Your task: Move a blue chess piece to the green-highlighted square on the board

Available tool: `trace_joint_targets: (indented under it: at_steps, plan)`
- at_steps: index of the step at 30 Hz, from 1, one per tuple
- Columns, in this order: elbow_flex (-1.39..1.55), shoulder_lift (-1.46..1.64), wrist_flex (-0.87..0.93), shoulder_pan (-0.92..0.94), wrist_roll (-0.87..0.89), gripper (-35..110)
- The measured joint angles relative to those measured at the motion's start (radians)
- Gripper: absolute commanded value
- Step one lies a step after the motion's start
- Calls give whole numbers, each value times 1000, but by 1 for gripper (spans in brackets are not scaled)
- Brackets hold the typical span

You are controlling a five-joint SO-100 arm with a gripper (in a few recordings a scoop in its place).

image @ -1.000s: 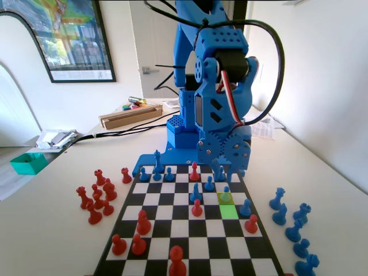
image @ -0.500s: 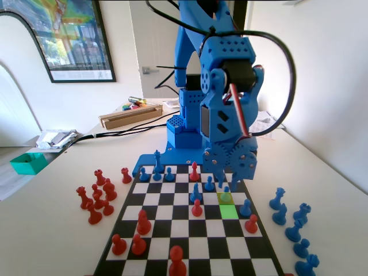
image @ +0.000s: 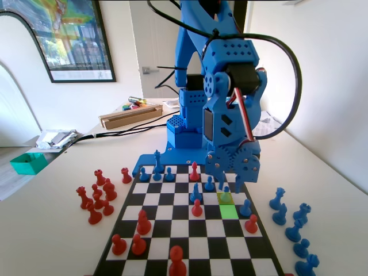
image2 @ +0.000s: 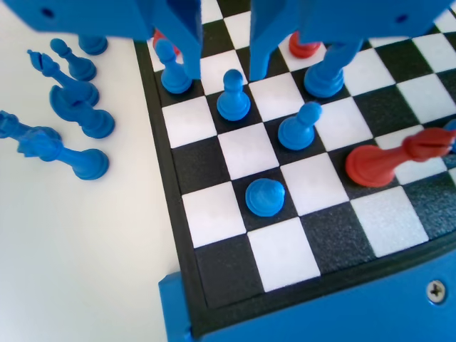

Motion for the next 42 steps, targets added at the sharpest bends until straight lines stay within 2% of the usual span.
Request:
trace_joint_targets:
  at_steps: [14, 19, 22, 42]
  plan:
    - [0, -74, -28, 8, 0, 12]
    - [0, -100, -41, 6, -15, 8]
    - [0, -103, -38, 6, -20, 1]
    - [-115, -104, 17, 32, -11, 1]
